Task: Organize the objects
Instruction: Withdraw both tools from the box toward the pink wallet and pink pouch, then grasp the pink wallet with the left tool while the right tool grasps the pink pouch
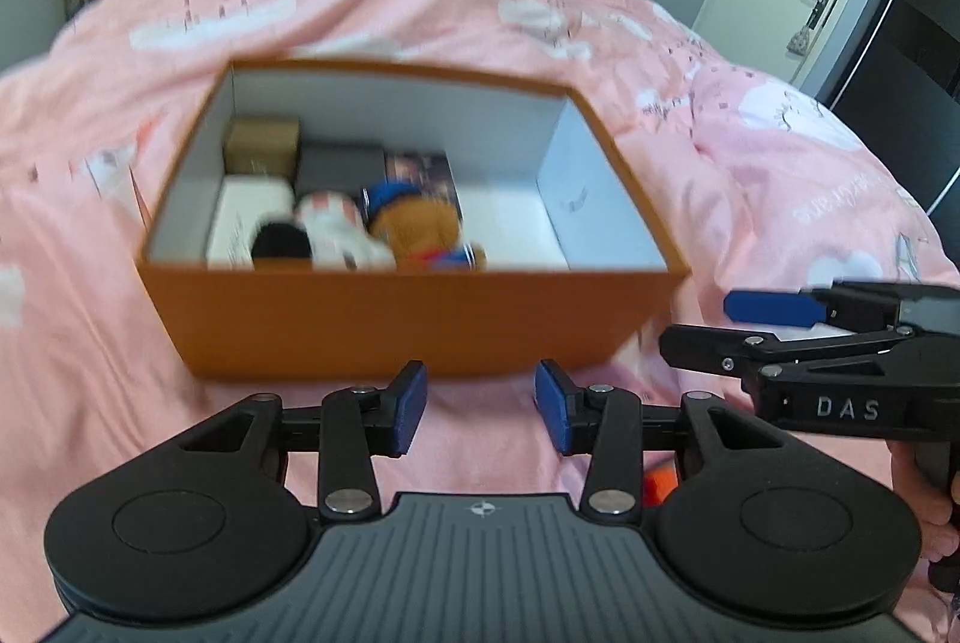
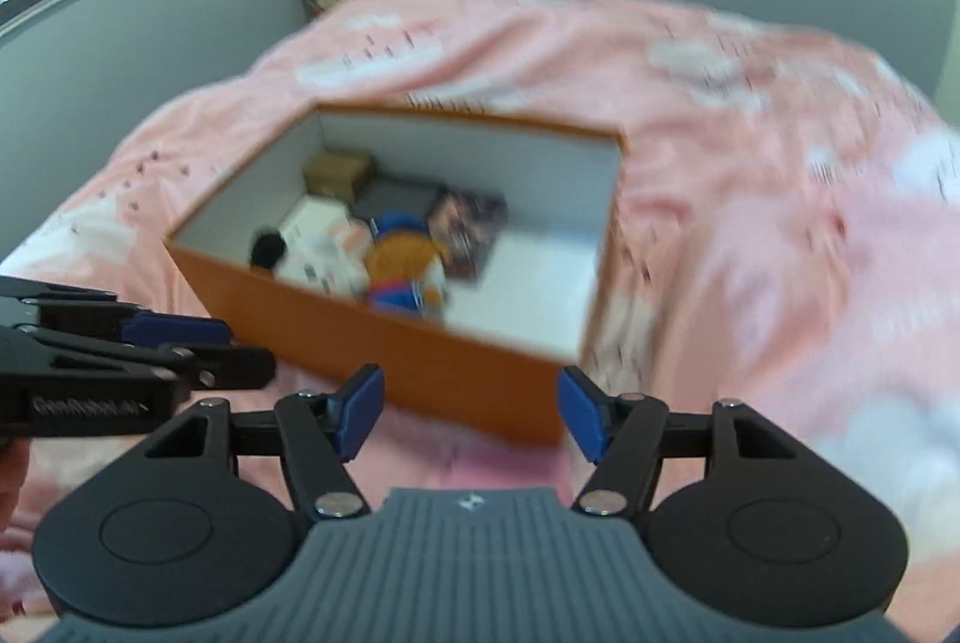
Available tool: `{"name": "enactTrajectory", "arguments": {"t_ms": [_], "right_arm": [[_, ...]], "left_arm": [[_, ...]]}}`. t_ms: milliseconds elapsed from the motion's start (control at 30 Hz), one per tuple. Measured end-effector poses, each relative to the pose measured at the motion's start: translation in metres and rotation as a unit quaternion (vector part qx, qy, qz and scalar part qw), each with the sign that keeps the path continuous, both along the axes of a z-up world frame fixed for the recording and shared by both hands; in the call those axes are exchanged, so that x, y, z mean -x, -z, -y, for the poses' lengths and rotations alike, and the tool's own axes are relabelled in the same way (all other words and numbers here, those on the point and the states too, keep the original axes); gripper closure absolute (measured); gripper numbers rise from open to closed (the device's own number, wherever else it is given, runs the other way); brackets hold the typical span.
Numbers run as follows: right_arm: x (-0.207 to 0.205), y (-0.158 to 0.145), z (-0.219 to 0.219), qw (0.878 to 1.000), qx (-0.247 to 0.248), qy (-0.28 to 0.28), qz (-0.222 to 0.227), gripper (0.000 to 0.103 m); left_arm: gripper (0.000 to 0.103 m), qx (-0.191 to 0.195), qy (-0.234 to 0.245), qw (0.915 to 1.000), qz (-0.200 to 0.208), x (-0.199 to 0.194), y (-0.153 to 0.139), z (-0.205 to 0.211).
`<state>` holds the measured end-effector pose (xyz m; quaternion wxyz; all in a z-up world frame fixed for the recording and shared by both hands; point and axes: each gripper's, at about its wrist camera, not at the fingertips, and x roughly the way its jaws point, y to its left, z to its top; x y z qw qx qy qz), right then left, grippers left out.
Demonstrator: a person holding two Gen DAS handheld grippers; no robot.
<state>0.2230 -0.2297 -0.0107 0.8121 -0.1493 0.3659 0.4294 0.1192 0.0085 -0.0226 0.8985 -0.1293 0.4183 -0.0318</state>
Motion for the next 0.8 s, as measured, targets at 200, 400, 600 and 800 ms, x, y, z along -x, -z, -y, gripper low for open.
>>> {"name": "enactTrajectory", "arguments": {"t_ms": [200, 400, 600, 800], "right_arm": [[-0.009, 0.025, 0.028, 0.995, 0.017, 0.053, -0.085, 0.052], [-0.007, 0.043, 0.039, 0.988, 0.023, 0.063, -0.141, 0.052], [-0.012, 0.054, 0.040, 0.982, 0.028, 0.082, -0.168, 0.052], [-0.027, 0.051, 0.039, 0.984, 0.033, 0.097, -0.146, 0.068]], "left_arm": [[0.055, 0.040, 0.028, 0.9981, -0.038, 0.004, 0.023, 0.013], [0.055, 0.055, 0.039, 0.9948, -0.077, 0.004, 0.041, 0.019], [0.055, 0.079, 0.034, 0.9935, -0.075, -0.002, 0.045, 0.018], [0.053, 0.122, 0.032, 0.9885, -0.083, -0.026, 0.050, 0.020]]}}
